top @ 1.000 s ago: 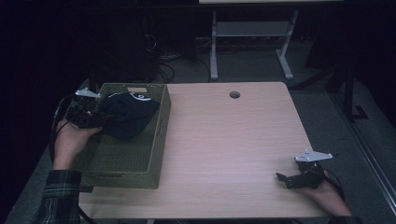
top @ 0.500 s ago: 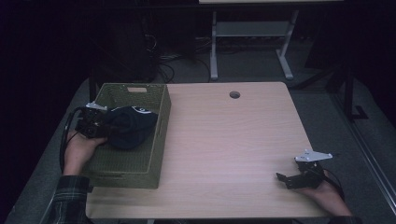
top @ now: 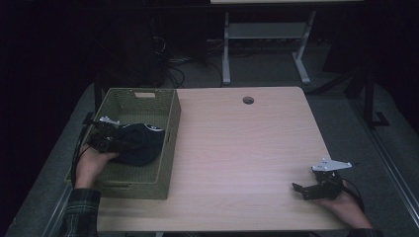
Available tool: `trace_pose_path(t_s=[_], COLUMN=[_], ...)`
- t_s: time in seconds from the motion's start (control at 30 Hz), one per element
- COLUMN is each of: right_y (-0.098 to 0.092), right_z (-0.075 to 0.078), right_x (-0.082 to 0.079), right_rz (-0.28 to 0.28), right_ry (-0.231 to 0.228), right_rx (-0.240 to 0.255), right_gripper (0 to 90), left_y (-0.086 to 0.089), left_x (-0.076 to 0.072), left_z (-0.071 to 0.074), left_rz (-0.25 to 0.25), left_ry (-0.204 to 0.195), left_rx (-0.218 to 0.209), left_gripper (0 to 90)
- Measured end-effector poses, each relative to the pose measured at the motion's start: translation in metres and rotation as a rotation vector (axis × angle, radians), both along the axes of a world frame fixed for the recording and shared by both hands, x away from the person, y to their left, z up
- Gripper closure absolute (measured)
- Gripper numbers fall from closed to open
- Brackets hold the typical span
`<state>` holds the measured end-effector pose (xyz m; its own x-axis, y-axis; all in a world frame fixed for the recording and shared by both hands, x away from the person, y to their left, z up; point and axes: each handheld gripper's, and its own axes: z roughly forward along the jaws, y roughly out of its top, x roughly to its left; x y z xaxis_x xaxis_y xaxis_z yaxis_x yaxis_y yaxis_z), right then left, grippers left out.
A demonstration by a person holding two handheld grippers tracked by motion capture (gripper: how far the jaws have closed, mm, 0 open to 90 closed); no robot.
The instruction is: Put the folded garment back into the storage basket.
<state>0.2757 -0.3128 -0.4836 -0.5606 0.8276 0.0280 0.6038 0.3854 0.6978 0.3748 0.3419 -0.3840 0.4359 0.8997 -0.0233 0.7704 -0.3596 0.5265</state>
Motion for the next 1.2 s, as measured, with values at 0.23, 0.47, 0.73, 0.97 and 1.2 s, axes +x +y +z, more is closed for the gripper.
trace_pose_path(t_s=[0.23, 0.47, 0.73, 0.97, 1.2], right_y=[0.0, 0.0, 0.0, 0.0, 0.0], right_z=[0.0, 0.0, 0.0, 0.0, 0.0], right_x=[0.0, 0.0, 0.0, 0.0, 0.0], right_rz=[0.0, 0.001, 0.0, 0.0, 0.002], right_ry=[0.0, 0.0, 0.0, 0.006, 0.004], right_rx=[0.0, 0.0, 0.0, 0.002, 0.002], right_gripper=[0.0, 0.0, 0.0, 0.0, 0.0], left_y=[0.001, -0.003, -0.017, -0.031, -0.054], left_x=[-0.001, -0.009, -0.014, -0.015, -0.017], left_z=[0.0, 0.021, 0.039, 0.049, 0.058], left_rz=[-0.01, 0.004, 0.022, 0.005, -0.03], left_ry=[0.001, -0.078, -0.12, -0.147, -0.178], left_rx=[-0.003, 0.002, -0.042, -0.081, -0.129], left_gripper=[54.1, 31.9, 18.9, 15.4, 15.5])
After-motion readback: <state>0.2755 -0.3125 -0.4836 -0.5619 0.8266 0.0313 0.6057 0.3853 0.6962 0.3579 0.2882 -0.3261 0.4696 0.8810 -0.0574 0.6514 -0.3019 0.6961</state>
